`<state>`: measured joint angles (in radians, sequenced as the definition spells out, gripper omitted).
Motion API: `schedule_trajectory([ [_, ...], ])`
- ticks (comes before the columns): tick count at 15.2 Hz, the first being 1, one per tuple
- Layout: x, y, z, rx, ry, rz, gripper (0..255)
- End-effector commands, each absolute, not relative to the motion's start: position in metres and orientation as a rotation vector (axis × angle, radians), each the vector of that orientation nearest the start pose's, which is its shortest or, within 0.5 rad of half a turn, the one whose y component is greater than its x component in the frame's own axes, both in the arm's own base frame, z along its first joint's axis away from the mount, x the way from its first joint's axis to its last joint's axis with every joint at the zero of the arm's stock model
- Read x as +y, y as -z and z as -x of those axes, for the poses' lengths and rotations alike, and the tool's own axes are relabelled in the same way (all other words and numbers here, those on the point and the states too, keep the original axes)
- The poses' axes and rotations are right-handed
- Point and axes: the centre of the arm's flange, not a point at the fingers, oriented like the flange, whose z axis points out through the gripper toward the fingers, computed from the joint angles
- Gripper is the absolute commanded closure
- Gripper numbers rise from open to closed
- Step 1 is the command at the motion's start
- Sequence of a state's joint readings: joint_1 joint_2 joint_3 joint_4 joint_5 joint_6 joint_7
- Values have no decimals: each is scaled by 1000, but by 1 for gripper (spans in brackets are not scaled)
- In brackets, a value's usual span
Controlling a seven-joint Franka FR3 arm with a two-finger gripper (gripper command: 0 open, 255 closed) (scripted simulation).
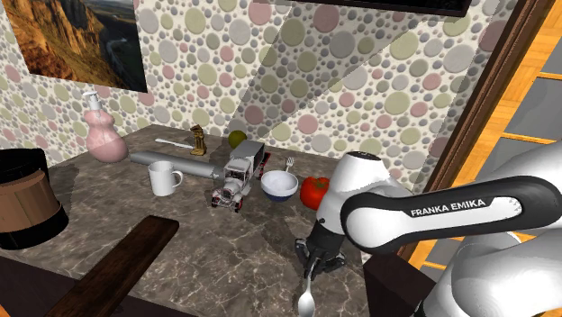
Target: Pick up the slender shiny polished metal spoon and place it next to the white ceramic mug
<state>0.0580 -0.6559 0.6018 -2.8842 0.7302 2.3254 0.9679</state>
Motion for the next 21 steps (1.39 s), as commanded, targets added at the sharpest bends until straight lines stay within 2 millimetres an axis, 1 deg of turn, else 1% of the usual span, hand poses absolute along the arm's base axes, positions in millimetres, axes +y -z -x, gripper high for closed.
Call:
schedule_trajectory([
  [1,186,-343,-273,1277,-93,2650,255],
  [21,186,-449,-273,1277,-93,2650,255],
])
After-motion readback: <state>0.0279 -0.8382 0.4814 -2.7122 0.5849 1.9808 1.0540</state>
